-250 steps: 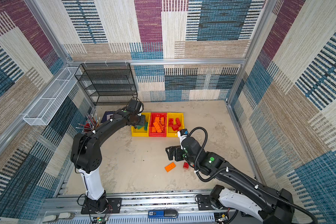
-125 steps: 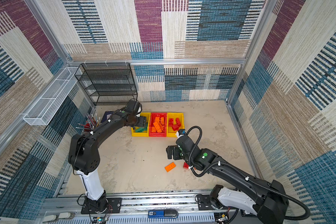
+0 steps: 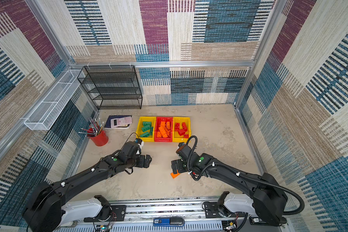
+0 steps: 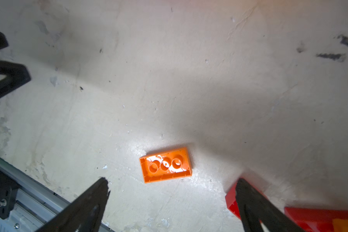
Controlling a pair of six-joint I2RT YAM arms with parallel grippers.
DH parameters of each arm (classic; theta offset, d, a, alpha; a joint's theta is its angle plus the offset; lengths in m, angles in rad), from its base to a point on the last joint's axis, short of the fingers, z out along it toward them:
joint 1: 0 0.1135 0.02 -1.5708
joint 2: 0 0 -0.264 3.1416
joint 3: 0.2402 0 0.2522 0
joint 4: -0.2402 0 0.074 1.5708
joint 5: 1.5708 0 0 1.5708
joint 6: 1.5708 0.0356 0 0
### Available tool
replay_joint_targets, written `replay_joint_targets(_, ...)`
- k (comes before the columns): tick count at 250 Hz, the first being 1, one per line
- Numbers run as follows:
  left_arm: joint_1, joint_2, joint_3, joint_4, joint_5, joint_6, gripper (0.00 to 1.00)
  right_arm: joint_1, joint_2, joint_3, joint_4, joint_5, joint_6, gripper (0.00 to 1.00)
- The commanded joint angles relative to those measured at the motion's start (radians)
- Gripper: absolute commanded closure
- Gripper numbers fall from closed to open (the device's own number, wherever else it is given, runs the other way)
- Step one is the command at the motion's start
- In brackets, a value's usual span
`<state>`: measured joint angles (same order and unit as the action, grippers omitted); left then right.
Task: Sort the legos into containers by color
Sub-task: 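Grasp the orange 2x3 brick with the right gripper while the left gripper withdraws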
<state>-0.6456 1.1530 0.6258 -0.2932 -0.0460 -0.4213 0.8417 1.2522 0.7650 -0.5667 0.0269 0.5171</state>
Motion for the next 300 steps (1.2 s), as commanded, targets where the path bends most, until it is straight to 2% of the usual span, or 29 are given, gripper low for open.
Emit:
replay_joint_targets(1,-0.034,-0.14,-0.103,0.102,0.016,-0.048,0.01,0.012,0.051,0.003,0.015,-0.034,-0.023,0.0)
replay_joint_targets(40,-0.043,-0.346,-0.197,0.118,0.014,-0.054,0.01,0.045,0.132,0.008,0.037,-0.051,-0.027,0.0)
replay_joint_targets(71,-0.043,-0.42,-0.212,0.08,-0.001,-0.041,0.01,0.063,0.174,0.02,0.039,-0.049,-0.024,0.0)
replay_joint_targets(176,-0.043,-0.402,-0.215,0.062,0.036,-0.013,0.01,0.073,0.266,0.065,0.03,-0.009,-0.084,0.03)
replay_joint_targets(227,-0.043,-0.397,-0.218,0.059,0.03,-0.014,0.01,0.073,0.308,0.067,0.013,-0.01,-0.095,0.17)
replay_joint_targets(249,-0.043,-0.394,-0.221,0.056,0.027,-0.014,0.01,0.072,0.31,0.062,0.008,-0.01,-0.097,0.18)
replay_joint_targets(266,-0.043,-0.391,-0.223,0.06,0.024,-0.013,0.01,0.073,0.311,0.062,0.007,-0.01,-0.1,0.24)
replay_joint_targets(300,-0.043,-0.378,-0.224,0.067,0.02,-0.014,0.01,0.073,0.321,0.068,0.0,0.007,-0.094,0.29)
